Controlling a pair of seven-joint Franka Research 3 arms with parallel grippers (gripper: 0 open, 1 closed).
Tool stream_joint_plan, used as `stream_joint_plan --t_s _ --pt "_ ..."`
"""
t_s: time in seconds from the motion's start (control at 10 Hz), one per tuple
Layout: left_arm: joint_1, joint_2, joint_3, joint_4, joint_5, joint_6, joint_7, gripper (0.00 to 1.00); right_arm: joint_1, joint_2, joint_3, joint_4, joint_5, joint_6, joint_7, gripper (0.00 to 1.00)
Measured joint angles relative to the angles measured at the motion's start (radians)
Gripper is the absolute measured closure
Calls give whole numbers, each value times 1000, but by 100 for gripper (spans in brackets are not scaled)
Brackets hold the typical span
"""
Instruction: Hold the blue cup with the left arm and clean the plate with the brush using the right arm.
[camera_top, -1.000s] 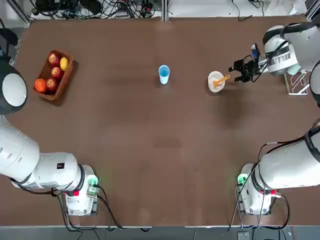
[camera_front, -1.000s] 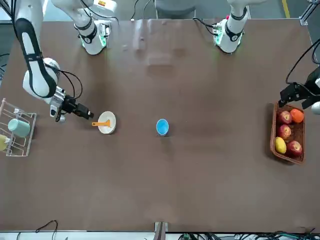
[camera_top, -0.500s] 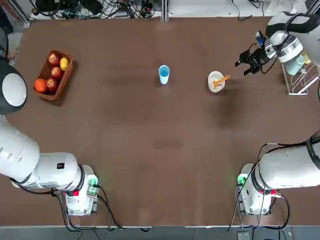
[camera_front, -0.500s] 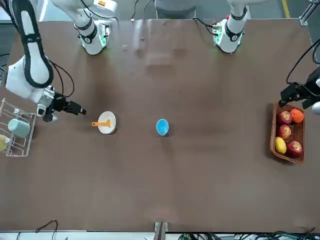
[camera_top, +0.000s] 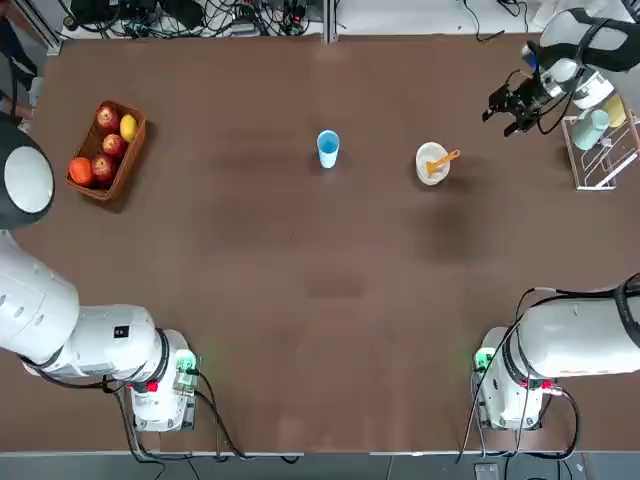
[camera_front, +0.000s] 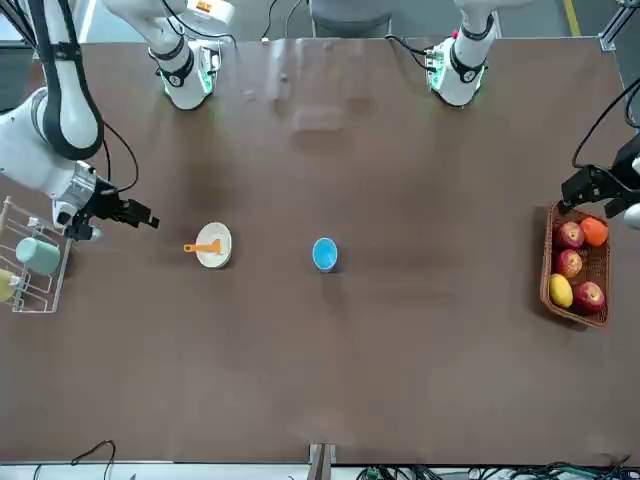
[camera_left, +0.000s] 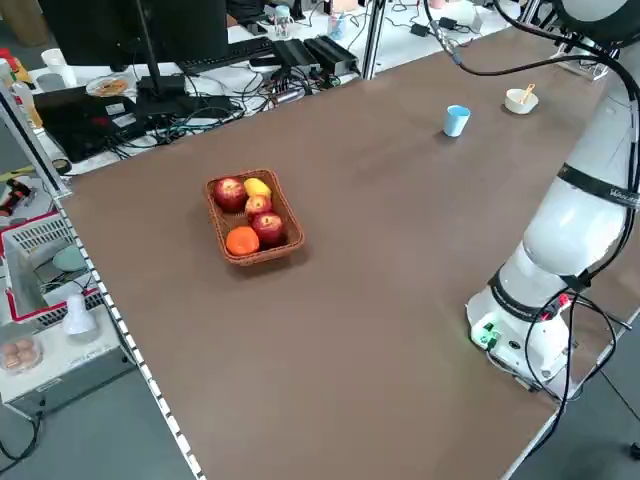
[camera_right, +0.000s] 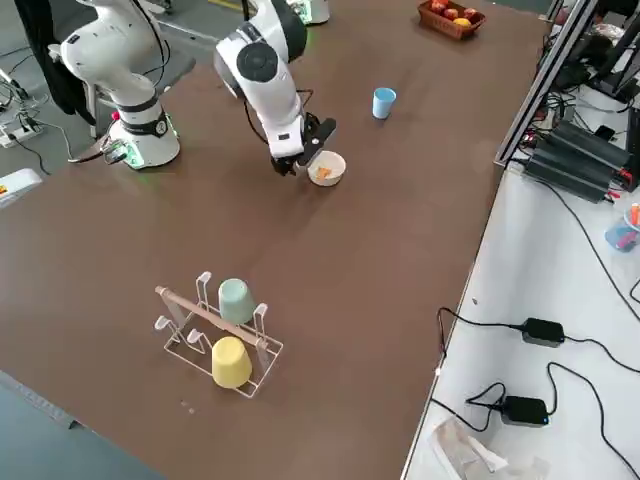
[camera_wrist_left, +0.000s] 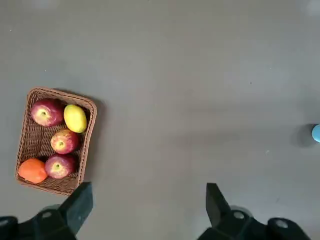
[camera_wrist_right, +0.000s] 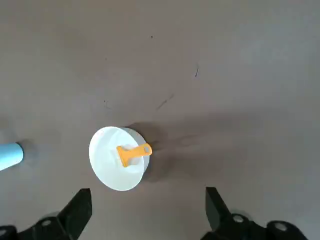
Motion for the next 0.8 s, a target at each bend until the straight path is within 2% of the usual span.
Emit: stream_joint_plan --t_s 0.4,0.7,0.8 --pt "0 0 0 0 0 0 0 0 -1 -13 0 230 -233 -237 214 0" --pt "0 0 1 1 0 1 0 0 -1 -14 3 332 -312 -310 259 0" --pt "0 0 1 1 0 4 0 0 -1 -15 4 379 -338 -369 261 0"
